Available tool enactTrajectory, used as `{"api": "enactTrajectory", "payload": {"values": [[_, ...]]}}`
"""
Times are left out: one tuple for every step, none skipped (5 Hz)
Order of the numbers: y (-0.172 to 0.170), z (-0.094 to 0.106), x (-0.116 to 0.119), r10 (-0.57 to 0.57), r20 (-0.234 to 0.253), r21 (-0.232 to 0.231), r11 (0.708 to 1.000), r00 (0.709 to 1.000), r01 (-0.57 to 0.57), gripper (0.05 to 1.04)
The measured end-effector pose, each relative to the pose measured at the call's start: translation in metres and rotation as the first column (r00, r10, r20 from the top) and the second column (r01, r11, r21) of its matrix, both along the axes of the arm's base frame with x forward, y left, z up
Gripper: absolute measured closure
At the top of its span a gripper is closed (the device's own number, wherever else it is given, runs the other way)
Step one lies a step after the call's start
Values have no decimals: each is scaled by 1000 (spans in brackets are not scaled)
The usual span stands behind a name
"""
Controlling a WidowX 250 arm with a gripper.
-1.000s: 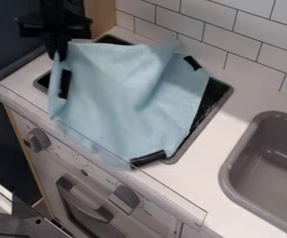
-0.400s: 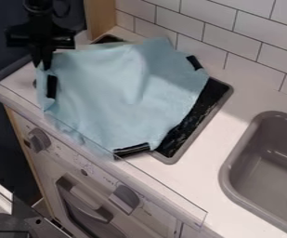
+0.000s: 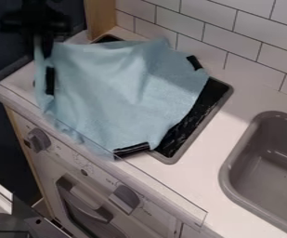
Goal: Unfold the cloth from top right to bottom left
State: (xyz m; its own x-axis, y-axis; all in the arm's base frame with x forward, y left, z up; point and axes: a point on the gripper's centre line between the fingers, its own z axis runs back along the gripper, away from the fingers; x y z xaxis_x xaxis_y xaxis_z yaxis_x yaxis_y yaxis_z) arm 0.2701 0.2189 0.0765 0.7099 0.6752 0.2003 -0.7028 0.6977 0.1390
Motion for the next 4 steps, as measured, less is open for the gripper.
{"api": "enactTrajectory", "payload": {"values": [[-10,9,6,-18,8,-19,1000,1000,18,305],[-23,13,13,-26,-5,-35,999,1000,26,73],[-41,26,26,-82,10,-47,995,997,82,75],[-70,26,39,-147,29,-97,984,989,149,79]]}}
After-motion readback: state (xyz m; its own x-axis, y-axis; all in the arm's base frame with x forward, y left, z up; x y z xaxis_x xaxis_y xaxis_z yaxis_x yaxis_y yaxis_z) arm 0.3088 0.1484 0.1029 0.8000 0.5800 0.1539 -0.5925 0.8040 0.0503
